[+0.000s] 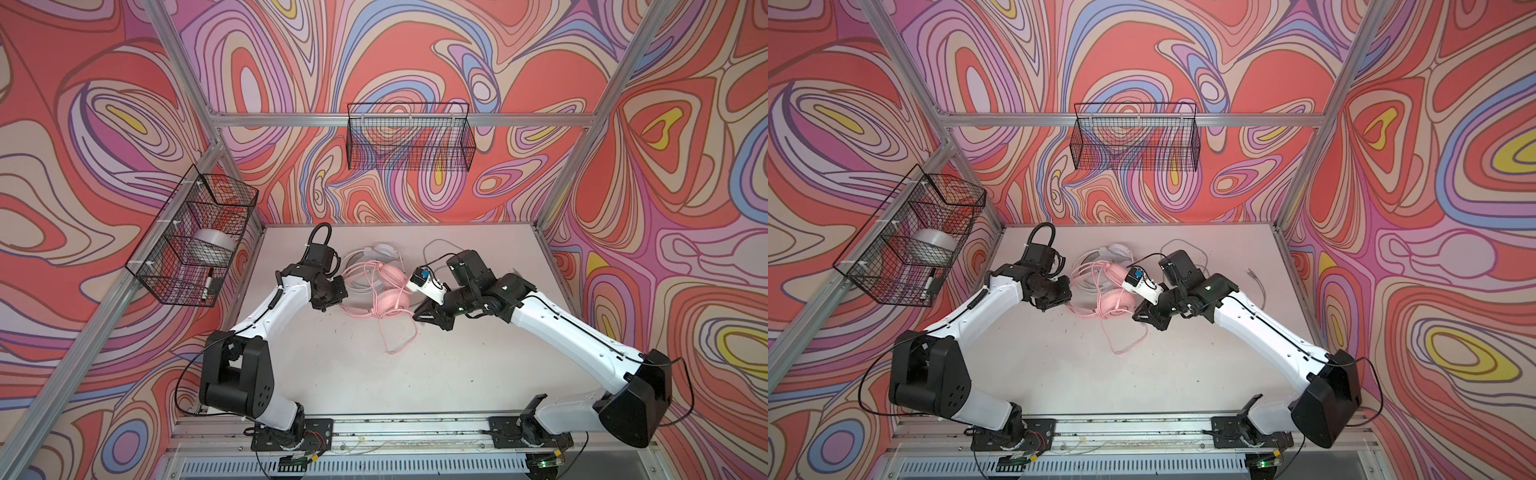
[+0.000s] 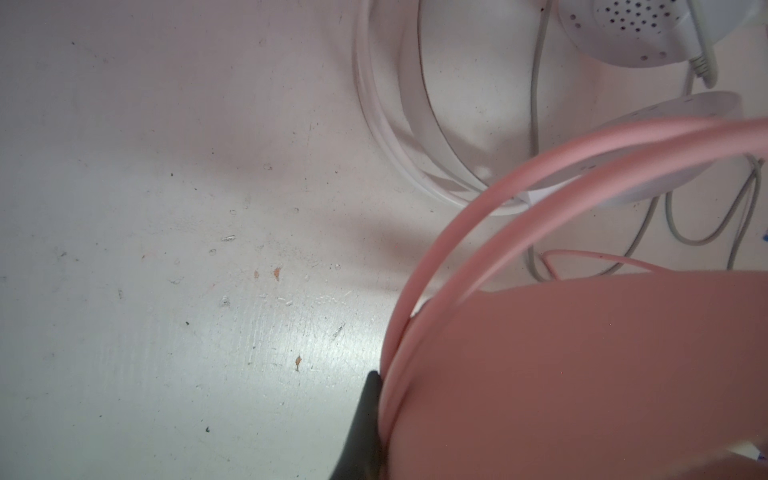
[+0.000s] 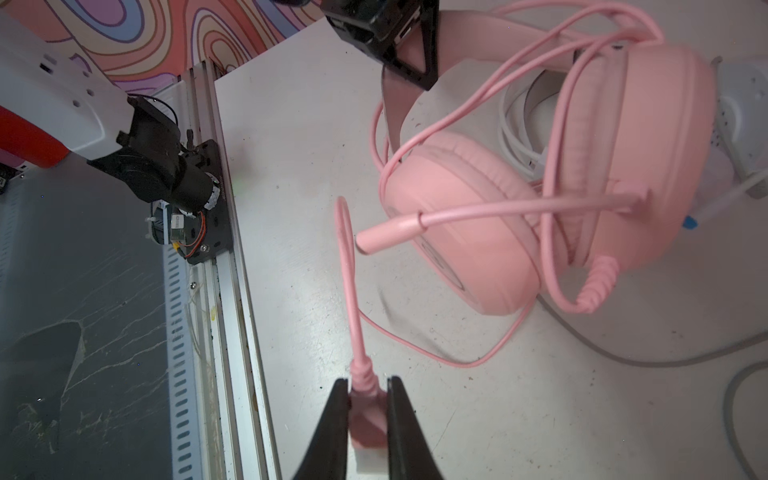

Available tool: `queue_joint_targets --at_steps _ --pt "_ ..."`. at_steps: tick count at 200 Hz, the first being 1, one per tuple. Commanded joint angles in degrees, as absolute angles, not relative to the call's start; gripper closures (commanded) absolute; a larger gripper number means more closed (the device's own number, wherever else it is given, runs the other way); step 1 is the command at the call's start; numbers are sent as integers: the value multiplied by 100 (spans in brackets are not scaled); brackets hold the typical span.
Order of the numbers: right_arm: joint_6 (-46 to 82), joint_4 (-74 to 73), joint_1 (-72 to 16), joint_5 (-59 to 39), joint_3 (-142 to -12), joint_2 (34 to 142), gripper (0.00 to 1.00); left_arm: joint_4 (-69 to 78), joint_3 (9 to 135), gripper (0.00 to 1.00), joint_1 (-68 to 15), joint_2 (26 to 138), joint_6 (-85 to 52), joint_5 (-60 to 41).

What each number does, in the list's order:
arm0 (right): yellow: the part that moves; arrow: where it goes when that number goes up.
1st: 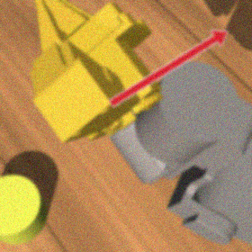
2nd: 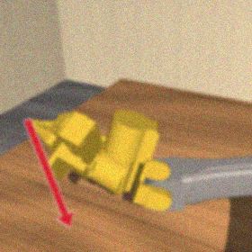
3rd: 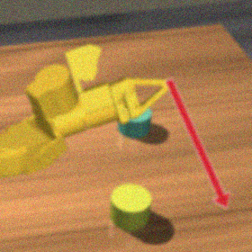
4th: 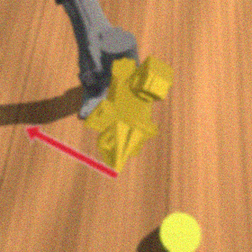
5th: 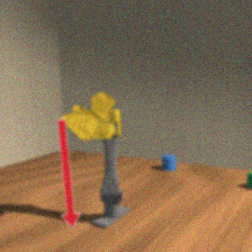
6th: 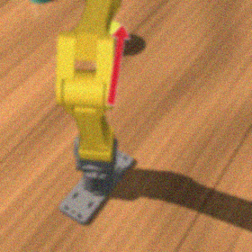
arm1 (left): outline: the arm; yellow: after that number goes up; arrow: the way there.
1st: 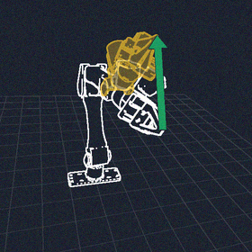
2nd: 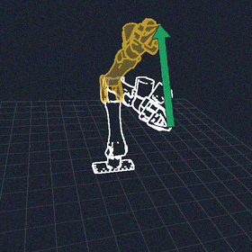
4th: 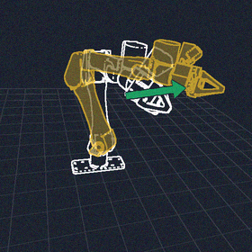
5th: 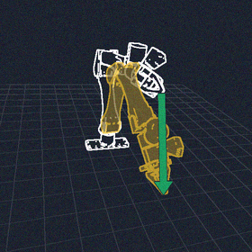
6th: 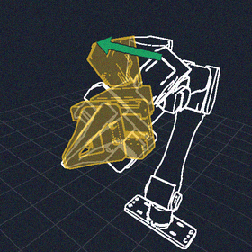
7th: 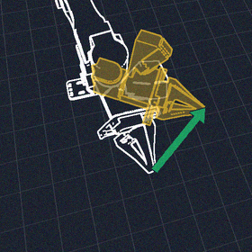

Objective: Wrap the headphones

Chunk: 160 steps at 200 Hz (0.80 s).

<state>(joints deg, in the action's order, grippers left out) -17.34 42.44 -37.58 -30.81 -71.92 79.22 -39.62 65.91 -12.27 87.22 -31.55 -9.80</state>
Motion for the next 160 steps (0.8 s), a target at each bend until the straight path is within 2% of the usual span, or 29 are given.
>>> queue_joint_targets --at_steps 1,33,129,160 --pt "-1925 3837 -3805 -3219 -7511 8077 100 -4023 6689 100 -1204 8776 -3175 -1038" --pt "-1875 3664 -3806 -3063 -7884 8451 100 -4070 6672 100 -1269 8817 -3059 -954" --pt "-996 2857 -3665 -1375 -8805 9391 100 -4363 6576 100 -1433 8628 -2474 -808" --pt "-741 2717 -3318 -1370 -8883 9435 100 -4358 6451 100 -1440 8462 -2271 -973"
